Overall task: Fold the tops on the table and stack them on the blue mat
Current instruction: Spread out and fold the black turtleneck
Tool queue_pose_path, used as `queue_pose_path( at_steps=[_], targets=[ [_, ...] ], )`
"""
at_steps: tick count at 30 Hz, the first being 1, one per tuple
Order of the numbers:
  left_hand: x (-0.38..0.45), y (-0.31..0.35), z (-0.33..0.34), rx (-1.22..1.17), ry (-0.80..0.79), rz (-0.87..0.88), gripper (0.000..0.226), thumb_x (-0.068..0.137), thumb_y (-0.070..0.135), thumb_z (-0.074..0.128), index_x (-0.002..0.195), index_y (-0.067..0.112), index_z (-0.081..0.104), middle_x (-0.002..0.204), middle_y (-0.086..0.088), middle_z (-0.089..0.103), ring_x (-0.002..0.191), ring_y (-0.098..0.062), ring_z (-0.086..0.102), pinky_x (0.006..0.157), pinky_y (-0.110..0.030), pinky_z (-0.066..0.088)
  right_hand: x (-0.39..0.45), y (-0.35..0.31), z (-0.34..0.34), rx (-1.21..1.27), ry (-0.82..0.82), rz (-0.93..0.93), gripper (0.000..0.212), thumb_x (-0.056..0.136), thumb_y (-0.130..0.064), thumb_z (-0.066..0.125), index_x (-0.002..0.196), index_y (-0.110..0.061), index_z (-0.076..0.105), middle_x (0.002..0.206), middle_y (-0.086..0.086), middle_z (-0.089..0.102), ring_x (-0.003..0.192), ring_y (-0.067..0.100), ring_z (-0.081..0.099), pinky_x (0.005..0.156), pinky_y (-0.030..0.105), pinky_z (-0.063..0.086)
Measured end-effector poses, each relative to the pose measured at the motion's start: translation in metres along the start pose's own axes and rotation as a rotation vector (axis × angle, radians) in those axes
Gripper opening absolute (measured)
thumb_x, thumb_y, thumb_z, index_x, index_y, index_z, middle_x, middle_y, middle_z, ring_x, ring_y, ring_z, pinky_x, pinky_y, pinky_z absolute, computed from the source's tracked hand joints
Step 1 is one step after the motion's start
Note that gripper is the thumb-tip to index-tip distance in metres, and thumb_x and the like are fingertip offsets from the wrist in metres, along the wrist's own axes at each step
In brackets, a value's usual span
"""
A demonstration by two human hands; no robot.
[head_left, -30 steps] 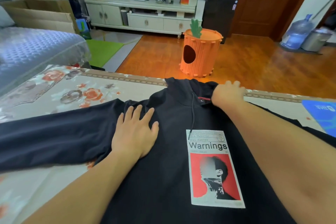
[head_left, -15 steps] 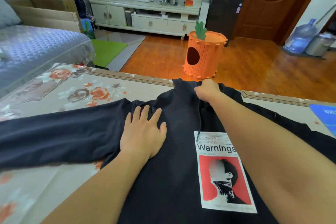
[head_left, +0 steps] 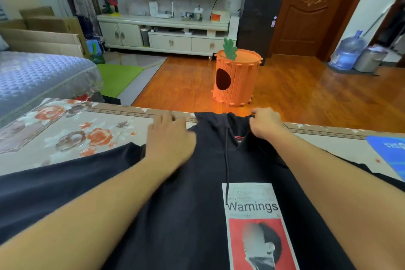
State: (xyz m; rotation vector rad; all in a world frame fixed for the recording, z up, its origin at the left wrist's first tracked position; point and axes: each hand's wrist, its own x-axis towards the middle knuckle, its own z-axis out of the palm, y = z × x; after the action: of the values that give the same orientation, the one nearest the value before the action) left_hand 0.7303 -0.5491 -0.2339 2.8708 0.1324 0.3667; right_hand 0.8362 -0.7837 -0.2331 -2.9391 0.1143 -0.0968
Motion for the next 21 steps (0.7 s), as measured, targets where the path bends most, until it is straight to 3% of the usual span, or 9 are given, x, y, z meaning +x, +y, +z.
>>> queue_pose_path(
  at_steps=[1, 4, 6, 9, 13, 17, 21],
  targets=[
    [0.026, 0.009, 0.001, -0.070, 0.009, 0.003, 0.032, 0.096, 0.030, 0.046, 0.112, 0.008, 0.063, 0.122, -0.014, 0.055, 0.116, -0.038, 0.047, 0.097, -0.046, 0.038, 0.009, 0.010, 0.000, -0.001, -0.031, 0.046, 0.041, 0.104, -0.030, 0.041, 0.140, -0.015, 0.054, 0.145, 0.014, 0.052, 0.132, 0.035, 0.047, 0.107, 0.039, 0.037],
    [0.085, 0.031, 0.031, -0.246, -0.162, -0.132, 0.047, 0.102, 0.041, 0.039, 0.124, 0.004, 0.057, 0.131, -0.022, 0.056, 0.122, -0.042, 0.048, 0.103, -0.048, 0.037, 0.031, 0.028, -0.001, 0.024, -0.140, 0.120, 0.047, 0.107, -0.036, 0.032, 0.138, -0.007, 0.052, 0.142, 0.018, 0.053, 0.128, 0.036, 0.050, 0.104, 0.038, 0.039],
    [0.096, 0.036, 0.066, -0.177, -0.213, -0.197, 0.060, 0.101, 0.054, 0.034, 0.134, 0.007, 0.052, 0.140, -0.022, 0.049, 0.132, -0.042, 0.040, 0.110, -0.051, 0.031, 0.045, 0.036, 0.003, 0.022, -0.199, 0.139, 0.054, 0.109, -0.039, 0.025, 0.140, -0.003, 0.050, 0.146, 0.019, 0.050, 0.132, 0.037, 0.047, 0.106, 0.039, 0.037],
    [0.090, 0.032, 0.099, 0.025, -0.037, -0.094, 0.053, 0.101, 0.054, 0.035, 0.128, 0.011, 0.051, 0.135, -0.016, 0.048, 0.131, -0.039, 0.039, 0.108, -0.050, 0.031, 0.069, 0.043, 0.016, 0.016, -0.289, 0.196, 0.067, 0.107, -0.051, 0.018, 0.151, -0.005, 0.039, 0.159, 0.016, 0.034, 0.146, 0.035, 0.032, 0.119, 0.042, 0.026],
    [0.096, 0.024, 0.102, -0.029, 0.021, -0.043, 0.039, 0.105, 0.039, 0.032, 0.124, 0.012, 0.054, 0.131, -0.014, 0.047, 0.127, -0.039, 0.039, 0.105, -0.051, 0.033, 0.084, 0.032, 0.015, 0.115, -0.391, 0.133, 0.060, 0.108, -0.045, 0.031, 0.151, -0.004, 0.038, 0.162, 0.015, 0.030, 0.148, 0.031, 0.030, 0.118, 0.038, 0.022],
    [0.099, 0.023, 0.097, -0.096, 0.027, -0.083, 0.035, 0.105, 0.032, 0.033, 0.118, 0.013, 0.059, 0.126, -0.014, 0.052, 0.121, -0.038, 0.043, 0.100, -0.050, 0.036, 0.091, 0.027, 0.009, 0.050, -0.282, 0.074, 0.047, 0.106, -0.030, 0.050, 0.143, -0.001, 0.049, 0.149, 0.016, 0.048, 0.131, 0.030, 0.050, 0.107, 0.037, 0.039],
    [0.097, 0.020, 0.090, -0.271, 0.125, -0.108, 0.026, 0.101, 0.030, 0.041, 0.084, 0.015, 0.054, 0.102, -0.010, 0.060, 0.099, -0.034, 0.052, 0.081, -0.045, 0.042, 0.081, 0.031, -0.001, 0.221, 0.043, 0.128, 0.026, 0.104, -0.022, 0.050, 0.120, -0.007, 0.066, 0.123, 0.016, 0.064, 0.113, 0.035, 0.060, 0.087, 0.033, 0.045]
  ],
)
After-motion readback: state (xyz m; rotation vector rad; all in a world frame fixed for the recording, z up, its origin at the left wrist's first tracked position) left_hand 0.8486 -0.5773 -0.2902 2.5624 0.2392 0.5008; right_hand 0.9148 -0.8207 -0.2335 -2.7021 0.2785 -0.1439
